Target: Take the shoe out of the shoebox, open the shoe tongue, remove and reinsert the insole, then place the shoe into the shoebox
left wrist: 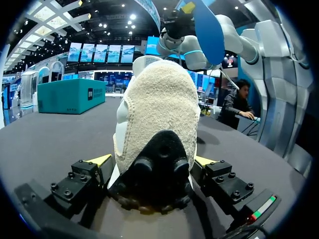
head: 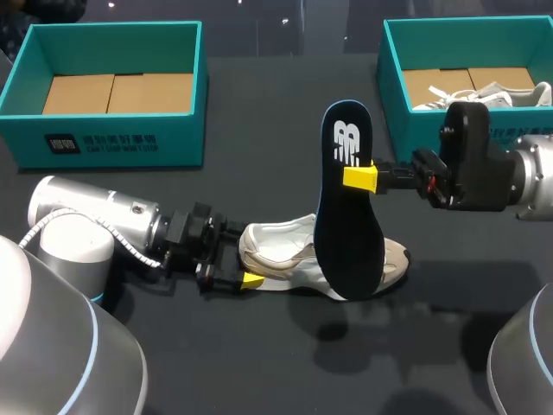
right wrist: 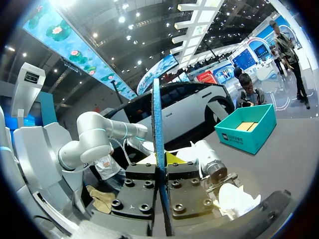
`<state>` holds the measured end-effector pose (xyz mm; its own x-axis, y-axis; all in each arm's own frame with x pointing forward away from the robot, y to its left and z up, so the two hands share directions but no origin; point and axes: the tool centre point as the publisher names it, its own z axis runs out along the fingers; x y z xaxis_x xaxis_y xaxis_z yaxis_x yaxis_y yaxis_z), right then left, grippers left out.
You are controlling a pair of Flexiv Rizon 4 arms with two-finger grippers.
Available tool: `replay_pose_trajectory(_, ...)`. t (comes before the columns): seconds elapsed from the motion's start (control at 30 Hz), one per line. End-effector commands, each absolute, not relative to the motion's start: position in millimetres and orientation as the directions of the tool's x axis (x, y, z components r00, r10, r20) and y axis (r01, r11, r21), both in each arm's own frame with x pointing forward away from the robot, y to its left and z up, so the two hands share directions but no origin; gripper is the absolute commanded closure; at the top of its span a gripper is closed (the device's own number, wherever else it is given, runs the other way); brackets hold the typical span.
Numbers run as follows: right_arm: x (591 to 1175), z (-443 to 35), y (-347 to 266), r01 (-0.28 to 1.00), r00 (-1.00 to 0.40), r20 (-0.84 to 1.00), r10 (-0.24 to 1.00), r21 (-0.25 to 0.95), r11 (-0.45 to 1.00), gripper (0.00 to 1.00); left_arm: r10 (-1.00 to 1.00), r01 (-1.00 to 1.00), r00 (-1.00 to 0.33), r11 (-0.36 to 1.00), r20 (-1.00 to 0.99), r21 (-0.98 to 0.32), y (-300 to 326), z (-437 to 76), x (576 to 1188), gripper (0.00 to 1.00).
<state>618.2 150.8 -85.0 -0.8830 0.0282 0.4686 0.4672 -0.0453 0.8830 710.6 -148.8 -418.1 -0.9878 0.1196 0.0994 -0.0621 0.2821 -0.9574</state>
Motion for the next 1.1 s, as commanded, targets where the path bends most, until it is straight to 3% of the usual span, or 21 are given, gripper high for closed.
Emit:
replay_pose_trajectory(0.03, 617.5, -85.3, 151.9, 0.468, -0.883, 0.469, 0.031, 0.883, -0.045, 1.00, 0.113, -0.064, -0.988, 0.323, 0.106, -0.944, -142.4, -410.0, 708.4, 0.00)
replay_pose_trajectory(0.43, 617.5, -85.3, 151.9, 0.468, -0.883, 0.469, 0.031, 0.883, -0.045, 1.00, 0.132, -0.013, -0.987, 0.506, 0.093, -0.862, -119.0, -393.6, 706.4, 0.00)
replay_pose_trajectory(0.73, 617.5, -85.3, 151.9, 0.468, -0.883, 0.469, 0.031, 0.883, -0.045, 1.00, 0.086, 0.035, -0.996, 0.689, 0.034, -0.724, -105.6, -391.4, 710.5, 0.00)
replay_pose_trajectory(1.1, 617.5, -85.3, 151.9, 0.468, -0.883, 0.469, 0.031, 0.883, -0.045, 1.00, 0.086, 0.035, -0.996, 0.689, 0.034, -0.724, -105.6, -391.4, 710.5, 0.00)
